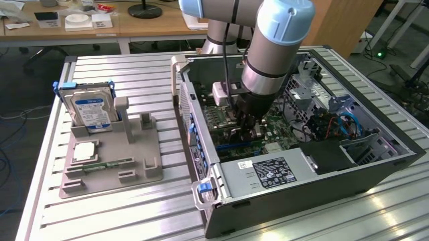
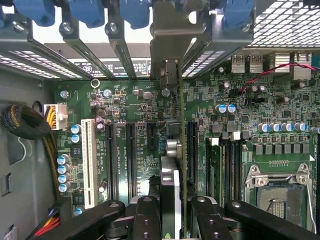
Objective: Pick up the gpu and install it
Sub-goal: 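Insert the gpu into the slot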
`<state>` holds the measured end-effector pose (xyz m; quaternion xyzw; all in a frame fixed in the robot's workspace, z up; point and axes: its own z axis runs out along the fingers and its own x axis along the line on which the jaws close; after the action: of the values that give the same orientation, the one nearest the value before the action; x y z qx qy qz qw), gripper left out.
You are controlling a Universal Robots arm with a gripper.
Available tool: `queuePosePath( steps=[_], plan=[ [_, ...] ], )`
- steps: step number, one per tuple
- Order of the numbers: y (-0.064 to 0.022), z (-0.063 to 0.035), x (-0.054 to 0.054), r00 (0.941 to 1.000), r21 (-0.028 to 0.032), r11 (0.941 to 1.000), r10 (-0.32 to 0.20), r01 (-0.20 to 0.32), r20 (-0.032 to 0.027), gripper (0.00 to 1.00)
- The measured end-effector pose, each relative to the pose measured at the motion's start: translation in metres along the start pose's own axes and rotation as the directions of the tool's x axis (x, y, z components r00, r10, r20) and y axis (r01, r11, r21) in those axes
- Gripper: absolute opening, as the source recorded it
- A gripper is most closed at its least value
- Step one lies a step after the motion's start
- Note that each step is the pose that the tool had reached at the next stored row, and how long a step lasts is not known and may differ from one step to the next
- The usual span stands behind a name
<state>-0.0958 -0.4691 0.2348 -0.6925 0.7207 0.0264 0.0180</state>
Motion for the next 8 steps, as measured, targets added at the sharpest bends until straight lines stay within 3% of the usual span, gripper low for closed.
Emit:
queuePosePath(
  steps=[8],
  plan=[
    [0.0,0.0013,0.0001,1.0,-0.0001,1.0,0.0,0.0,-0.0002,0.28]
  ],
)
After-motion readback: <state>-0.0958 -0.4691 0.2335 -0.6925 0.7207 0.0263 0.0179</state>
